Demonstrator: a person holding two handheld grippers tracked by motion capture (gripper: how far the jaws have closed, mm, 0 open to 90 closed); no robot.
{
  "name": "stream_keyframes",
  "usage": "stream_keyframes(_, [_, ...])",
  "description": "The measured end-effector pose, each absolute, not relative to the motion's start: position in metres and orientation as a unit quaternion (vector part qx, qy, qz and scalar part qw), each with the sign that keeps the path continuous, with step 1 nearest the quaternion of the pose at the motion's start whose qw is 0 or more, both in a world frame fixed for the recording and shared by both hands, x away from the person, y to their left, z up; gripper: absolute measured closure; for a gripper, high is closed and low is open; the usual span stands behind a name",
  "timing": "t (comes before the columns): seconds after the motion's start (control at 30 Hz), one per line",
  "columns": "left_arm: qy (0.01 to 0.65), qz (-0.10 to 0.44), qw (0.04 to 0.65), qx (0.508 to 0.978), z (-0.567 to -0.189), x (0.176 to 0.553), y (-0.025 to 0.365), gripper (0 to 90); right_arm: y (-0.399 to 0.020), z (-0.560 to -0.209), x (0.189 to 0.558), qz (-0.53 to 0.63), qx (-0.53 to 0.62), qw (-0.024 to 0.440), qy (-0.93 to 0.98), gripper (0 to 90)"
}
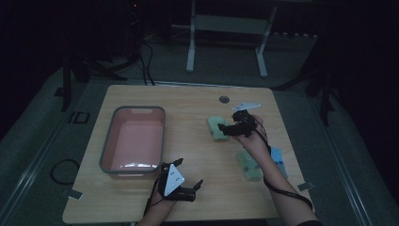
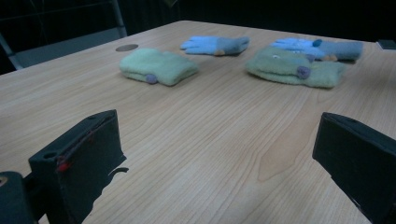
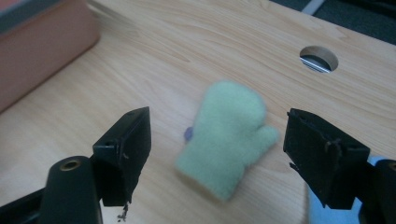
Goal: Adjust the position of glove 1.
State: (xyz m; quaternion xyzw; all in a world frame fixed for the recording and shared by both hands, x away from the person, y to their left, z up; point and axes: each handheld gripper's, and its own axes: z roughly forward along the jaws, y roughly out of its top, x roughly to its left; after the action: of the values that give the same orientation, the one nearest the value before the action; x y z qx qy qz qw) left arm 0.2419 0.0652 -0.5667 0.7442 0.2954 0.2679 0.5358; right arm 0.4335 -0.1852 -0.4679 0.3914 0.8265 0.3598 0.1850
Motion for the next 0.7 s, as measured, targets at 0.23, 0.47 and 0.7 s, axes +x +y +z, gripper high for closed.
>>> stream_keyframes(0.23, [0.297, 0.267, 0.537, 0.743, -0.567, 0.242, 0.066, 1.6, -0.180, -0.488, 0.456, 0.344, 0.416, 0.174, 0.824, 41.2])
stream_keyframes(0.47, [0.292, 0.264, 0.538, 0.745, -0.567, 0.241, 0.065, 1.6, -0.171, -0.510, 0.472, 0.306, 0.413, 0.163, 0.842, 51.4])
stream_keyframes(0.7, [0.291, 0.264, 0.539, 0.745, -0.567, 0.241, 0.065, 1.6, -0.165, -0.527, 0.487, 0.297, 0.415, 0.152, 0.847, 58.8])
